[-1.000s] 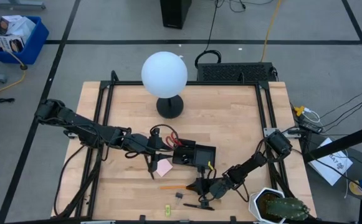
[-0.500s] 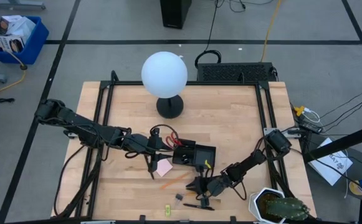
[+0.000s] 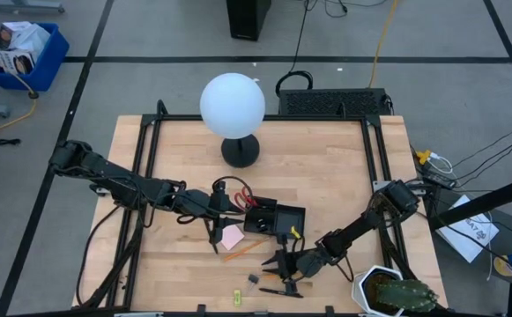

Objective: Pick and place office supplies into organizer
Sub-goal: Put the yellow pencil into the desk organizer

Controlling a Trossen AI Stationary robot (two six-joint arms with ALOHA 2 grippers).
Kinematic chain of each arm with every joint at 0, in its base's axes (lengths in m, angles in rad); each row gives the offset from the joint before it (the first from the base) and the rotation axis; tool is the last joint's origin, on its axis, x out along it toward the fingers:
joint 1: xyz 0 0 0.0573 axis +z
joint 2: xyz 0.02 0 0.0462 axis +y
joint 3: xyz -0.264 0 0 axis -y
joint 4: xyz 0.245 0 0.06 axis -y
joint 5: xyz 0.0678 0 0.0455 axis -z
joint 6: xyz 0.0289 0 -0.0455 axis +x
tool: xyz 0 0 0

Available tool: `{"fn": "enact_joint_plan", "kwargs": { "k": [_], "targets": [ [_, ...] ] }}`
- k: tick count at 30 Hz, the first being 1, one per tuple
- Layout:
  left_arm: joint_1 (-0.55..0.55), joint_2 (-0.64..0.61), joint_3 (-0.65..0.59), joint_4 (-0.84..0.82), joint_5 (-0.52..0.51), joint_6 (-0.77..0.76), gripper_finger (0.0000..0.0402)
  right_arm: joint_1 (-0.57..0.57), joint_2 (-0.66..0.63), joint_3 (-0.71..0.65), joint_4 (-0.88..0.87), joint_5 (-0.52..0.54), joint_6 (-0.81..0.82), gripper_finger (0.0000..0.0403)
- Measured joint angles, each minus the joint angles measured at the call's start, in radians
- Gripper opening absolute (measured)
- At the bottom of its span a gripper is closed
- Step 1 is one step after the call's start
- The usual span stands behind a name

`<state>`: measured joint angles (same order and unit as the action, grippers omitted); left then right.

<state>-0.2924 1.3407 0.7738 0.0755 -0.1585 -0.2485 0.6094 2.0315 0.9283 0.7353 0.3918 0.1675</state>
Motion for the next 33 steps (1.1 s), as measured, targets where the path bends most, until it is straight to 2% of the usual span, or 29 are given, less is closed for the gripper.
{"fn": "enact_joint_plan", "kwargs": {
  "k": [9, 13, 18, 24, 33],
  "targets": [
    [0.000, 0.000, 0.000, -0.007, 0.000, -0.019, 0.0150, 0.068, -0.011, 0.000, -0.151, 0.000, 0.158, 0.0101],
    [0.000, 0.000, 0.000, -0.003, -0.015, -0.019, 0.0150, 0.094, -0.012, 0.000, -0.149, 0.026, 0.173, 0.0116],
    [0.000, 0.000, 0.000, -0.001, -0.032, -0.020, 0.0150, 0.101, -0.012, 0.001, -0.240, 0.030, 0.238, 0.0120],
    [0.000, 0.000, 0.000, -0.001, -0.032, -0.019, 0.0150, 0.101, -0.008, 0.002, -0.292, 0.035, 0.255, 0.0104],
    [0.000, 0.000, 0.000, -0.002, -0.032, -0.021, 0.0150, 0.100, 0.027, -0.046, -0.255, 0.043, 0.307, 0.0042]
  ]
}}
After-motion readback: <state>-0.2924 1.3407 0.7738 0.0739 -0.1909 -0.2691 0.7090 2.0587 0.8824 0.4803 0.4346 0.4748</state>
